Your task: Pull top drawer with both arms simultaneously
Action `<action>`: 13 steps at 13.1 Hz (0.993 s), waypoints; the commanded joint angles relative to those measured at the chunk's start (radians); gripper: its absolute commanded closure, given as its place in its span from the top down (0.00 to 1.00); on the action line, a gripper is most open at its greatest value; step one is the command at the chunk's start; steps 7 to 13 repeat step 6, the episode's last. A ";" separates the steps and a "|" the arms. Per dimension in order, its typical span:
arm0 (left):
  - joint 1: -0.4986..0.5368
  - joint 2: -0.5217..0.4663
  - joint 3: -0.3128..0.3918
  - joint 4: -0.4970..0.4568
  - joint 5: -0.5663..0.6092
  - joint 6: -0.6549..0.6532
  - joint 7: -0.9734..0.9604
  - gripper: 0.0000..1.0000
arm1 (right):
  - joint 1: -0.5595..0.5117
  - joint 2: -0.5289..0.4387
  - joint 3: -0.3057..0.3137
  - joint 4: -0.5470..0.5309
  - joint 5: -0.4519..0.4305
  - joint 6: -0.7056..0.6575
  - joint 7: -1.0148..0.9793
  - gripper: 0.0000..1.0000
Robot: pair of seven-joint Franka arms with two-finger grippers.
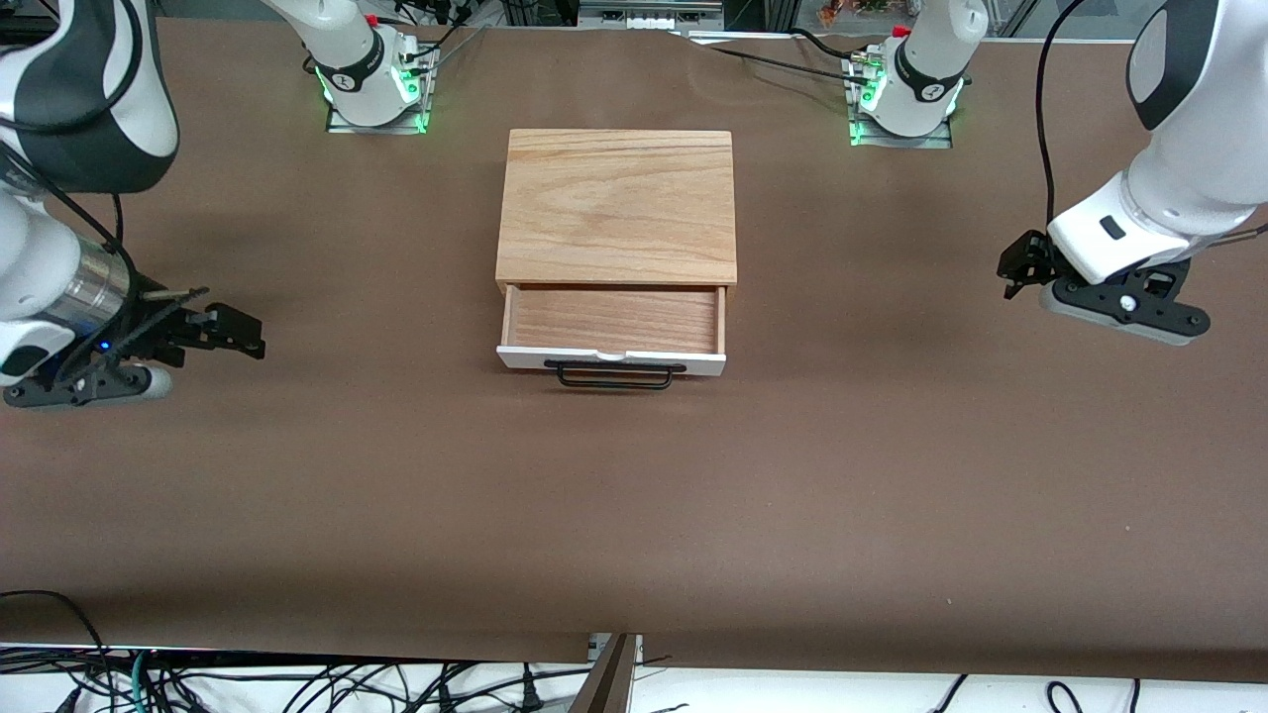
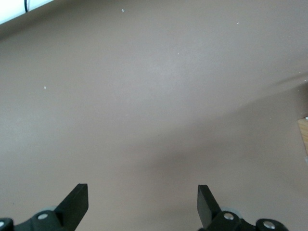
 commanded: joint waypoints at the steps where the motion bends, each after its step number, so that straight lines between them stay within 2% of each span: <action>1: 0.023 -0.043 -0.010 -0.041 -0.036 -0.003 -0.030 1.00 | -0.015 -0.085 0.006 -0.143 -0.013 0.008 0.113 1.00; 3: 0.043 -0.042 -0.012 -0.036 -0.039 -0.006 -0.032 1.00 | -0.021 -0.079 0.006 -0.157 -0.011 0.012 0.121 1.00; 5: 0.047 -0.043 -0.010 -0.035 -0.095 -0.009 -0.033 1.00 | -0.027 -0.065 0.006 -0.154 -0.008 0.016 0.121 1.00; 13: 0.047 -0.043 -0.010 -0.035 -0.096 -0.011 -0.033 1.00 | -0.027 -0.062 0.006 -0.154 -0.006 0.016 0.123 1.00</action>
